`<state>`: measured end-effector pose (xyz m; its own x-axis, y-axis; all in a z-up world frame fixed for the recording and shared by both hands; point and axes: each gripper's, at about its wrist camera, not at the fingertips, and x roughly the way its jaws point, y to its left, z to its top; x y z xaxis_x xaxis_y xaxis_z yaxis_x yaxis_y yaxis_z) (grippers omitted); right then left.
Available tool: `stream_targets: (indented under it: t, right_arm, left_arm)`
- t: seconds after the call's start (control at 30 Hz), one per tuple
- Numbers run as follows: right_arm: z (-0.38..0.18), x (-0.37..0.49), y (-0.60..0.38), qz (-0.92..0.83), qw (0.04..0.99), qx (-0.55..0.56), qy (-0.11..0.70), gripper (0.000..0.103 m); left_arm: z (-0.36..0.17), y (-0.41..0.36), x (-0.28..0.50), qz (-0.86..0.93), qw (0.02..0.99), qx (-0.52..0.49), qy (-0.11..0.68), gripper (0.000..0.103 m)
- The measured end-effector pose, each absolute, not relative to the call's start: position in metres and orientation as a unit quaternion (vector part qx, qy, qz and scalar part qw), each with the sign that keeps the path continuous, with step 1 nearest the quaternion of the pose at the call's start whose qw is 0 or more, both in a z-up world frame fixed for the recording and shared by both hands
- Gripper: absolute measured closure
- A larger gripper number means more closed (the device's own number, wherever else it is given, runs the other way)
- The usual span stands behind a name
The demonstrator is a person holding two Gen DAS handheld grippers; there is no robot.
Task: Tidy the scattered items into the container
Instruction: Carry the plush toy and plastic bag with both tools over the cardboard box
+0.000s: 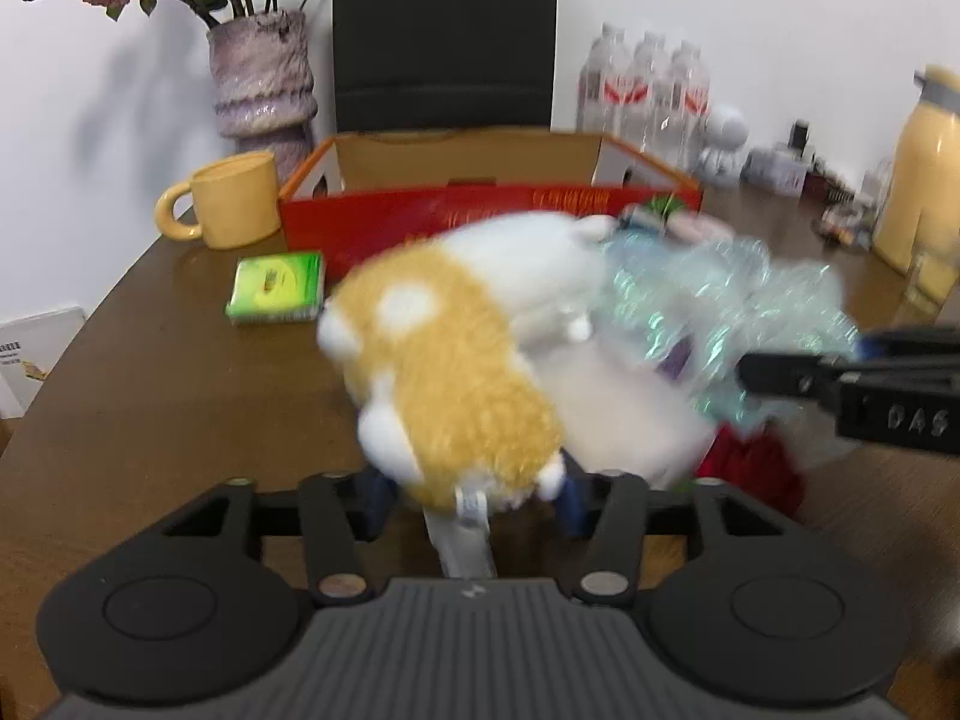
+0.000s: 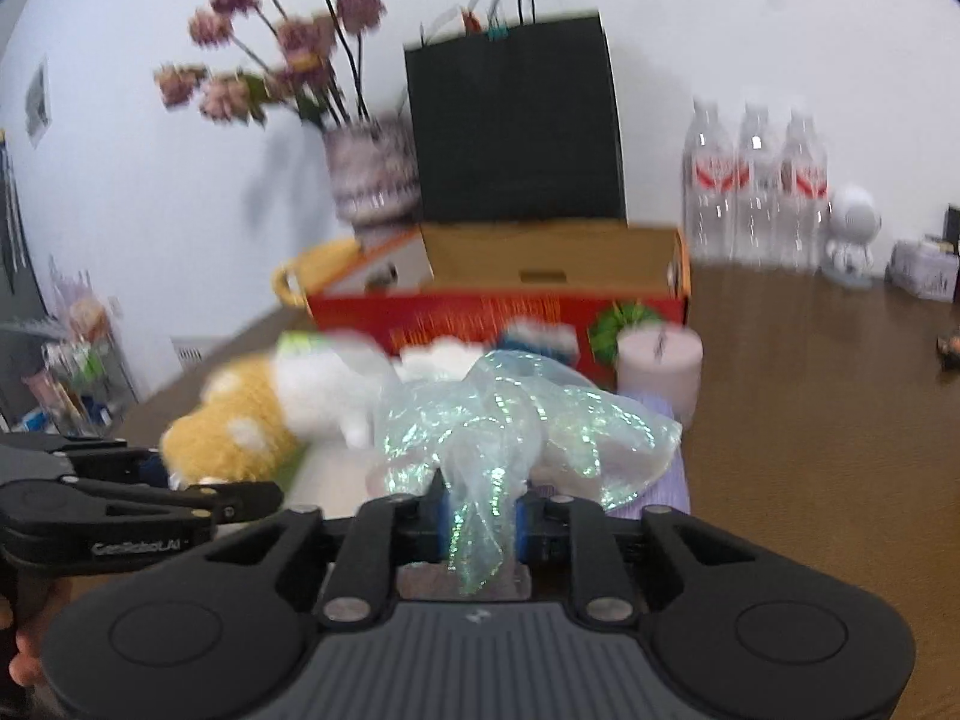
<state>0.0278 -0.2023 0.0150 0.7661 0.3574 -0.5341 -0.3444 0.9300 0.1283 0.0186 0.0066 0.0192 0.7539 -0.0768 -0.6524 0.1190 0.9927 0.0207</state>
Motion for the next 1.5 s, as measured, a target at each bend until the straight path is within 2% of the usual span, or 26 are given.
stream_targets:
  t: [0.03, 0.07, 0.1, 0.17, 0.2, 0.3, 0.43, 0.5, 0.53, 0.63, 0.7, 0.77, 0.8, 0.83, 0.9, 1.03, 1.3, 1.5]
  right_arm:
    - [0.012, 0.027, -0.203, 0.172, 0.942, 0.004, 0.289, 0.046]
    - [0.012, 0.025, -0.204, 0.158, 0.945, -0.001, 0.288, 0.039]
    - [0.013, 0.022, -0.206, 0.15, 0.947, -0.005, 0.283, 0.035]
    - [0.016, 0.017, -0.209, 0.139, 0.952, -0.013, 0.274, 0.035]
    - [0.018, 0.015, -0.209, 0.133, 0.954, -0.017, 0.27, 0.033]
    - [0.022, 0.012, -0.206, 0.119, 0.959, -0.044, 0.253, 0.024]
    - [0.018, 0.021, -0.198, 0.118, 0.956, -0.078, 0.258, 0.023]
    - [0.016, 0.024, -0.195, 0.119, 0.954, -0.092, 0.259, 0.023]
    - [0.015, 0.025, -0.194, 0.117, 0.954, -0.094, 0.26, 0.023]
    - [0.018, 0.024, -0.196, 0.125, 0.956, -0.076, 0.256, 0.023]
    - [0.018, 0.026, -0.198, 0.131, 0.956, -0.065, 0.255, 0.023]
    - [0.018, 0.029, -0.2, 0.138, 0.956, -0.053, 0.255, 0.025]
    - [0.017, 0.032, -0.202, 0.142, 0.955, -0.043, 0.257, 0.035]
    - [0.016, 0.036, -0.205, 0.146, 0.954, -0.03, 0.261, 0.056]
    - [0.011, 0.043, -0.211, 0.151, 0.949, -0.004, 0.275, 0.078]
    - [0.023, 0.037, -0.219, 0.157, 0.956, 0.023, 0.248, 0.085]
    - [0.09, 0.047, -0.21, 0.181, 0.97, 0.01, 0.163, 0.087]
    - [0.12, 0.099, -0.202, 0.177, 0.973, -0.003, 0.149, 0.087]
  left_arm:
    - [0.015, 0.007, 0.019, -0.048, 0.933, 0.037, 0.355, 0.034]
    - [0.012, 0.008, 0.018, -0.045, 0.933, 0.042, 0.355, 0.028]
    - [0.01, 0.01, 0.018, -0.042, 0.933, 0.047, 0.354, 0.026]
    - [0.008, 0.02, 0.017, -0.053, 0.936, 0.033, 0.347, 0.024]
    - [0.007, 0.027, 0.017, -0.059, 0.937, 0.019, 0.344, 0.02]
    - [0.003, 0.042, 0.023, -0.041, 0.935, -0.003, 0.352, 0.02]
    - [0.01, 0.051, 0.016, -0.077, 0.938, -0.034, 0.336, 0.019]
    - [0.018, 0.049, 0.01, -0.125, 0.938, -0.059, 0.317, 0.005]
    - [0.021, 0.044, 0.01, -0.125, 0.94, -0.053, 0.313, 0.003]
    - [0.026, 0.028, 0.02, -0.096, 0.943, -0.032, 0.316, 0.004]
    - [0.026, 0.021, 0.031, -0.063, 0.945, -0.029, 0.321, 0.016]
    - [0.025, 0.022, 0.036, -0.052, 0.947, -0.047, 0.312, 0.044]
    - [0.025, 0.024, 0.036, -0.057, 0.946, -0.064, 0.312, 0.053]
    - [0.026, 0.025, 0.035, -0.058, 0.945, -0.069, 0.314, 0.054]
    - [0.03, 0.024, 0.033, -0.055, 0.947, -0.063, 0.31, 0.055]
    - [0.053, 0.028, 0.031, -0.06, 0.956, -0.057, 0.282, 0.055]
    - [0.122, 0.031, 0.081, -0.078, 0.966, -0.062, 0.238, 0.055]
    - [0.13, 0.042, 0.137, -0.081, 0.955, -0.095, 0.269, 0.054]
